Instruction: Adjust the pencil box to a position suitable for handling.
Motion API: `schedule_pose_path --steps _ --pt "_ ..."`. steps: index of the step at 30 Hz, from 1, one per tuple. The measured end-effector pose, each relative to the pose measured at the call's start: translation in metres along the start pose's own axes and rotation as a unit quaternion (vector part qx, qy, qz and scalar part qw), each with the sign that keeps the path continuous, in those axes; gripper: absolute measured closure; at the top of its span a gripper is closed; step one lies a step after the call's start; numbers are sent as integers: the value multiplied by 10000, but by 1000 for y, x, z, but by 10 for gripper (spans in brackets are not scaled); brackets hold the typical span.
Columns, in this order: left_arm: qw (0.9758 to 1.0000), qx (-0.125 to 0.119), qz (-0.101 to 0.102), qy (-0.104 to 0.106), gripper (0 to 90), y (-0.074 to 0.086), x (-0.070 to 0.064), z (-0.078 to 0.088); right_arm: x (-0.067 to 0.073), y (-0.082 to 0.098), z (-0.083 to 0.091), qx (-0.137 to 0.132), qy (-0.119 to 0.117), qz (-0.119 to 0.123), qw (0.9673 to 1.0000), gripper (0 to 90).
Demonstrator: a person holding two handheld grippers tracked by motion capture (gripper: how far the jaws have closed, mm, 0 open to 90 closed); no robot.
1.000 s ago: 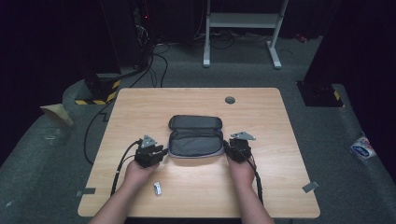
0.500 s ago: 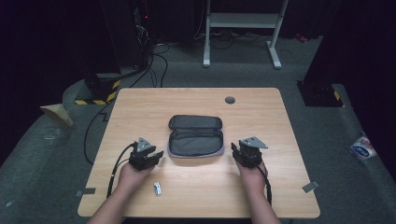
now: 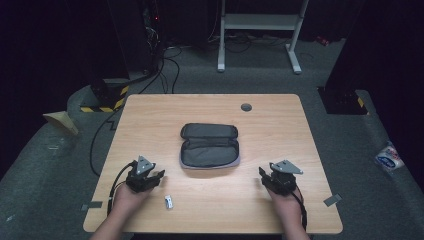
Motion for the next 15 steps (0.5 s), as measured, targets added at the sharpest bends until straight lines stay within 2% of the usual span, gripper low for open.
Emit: schedule_pose_path --steps 3,6,9,13,15 --pt "10000 -14 18 -58 527 6 4 6 -4 11 4 118 74 12 9999 477" --pt "9999 -42 53 -94 521 11 8 14 -7 18 9 245 79 -112 9996 469" --pt "9998 -88 136 -150 500 15 13 22 -11 25 13 346 142 -130 9992 466" --pt "9996 -164 220 -94 501 23 15 33 -18 31 18 477 202 -181 9985 456" --pt "9996 -17 283 6 506 33 14 35 -21 34 20 543 293 -240 9978 456"
Point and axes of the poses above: each handheld gripper's, and its own axes: z roughly backward along the jaws, y roughly out of its underside, x roughly to its left, the point moved 5 cm from there along -z, roughly forward along the jaws, and after that the axes turned 8 degrees about -z, right-handed, at the moved point
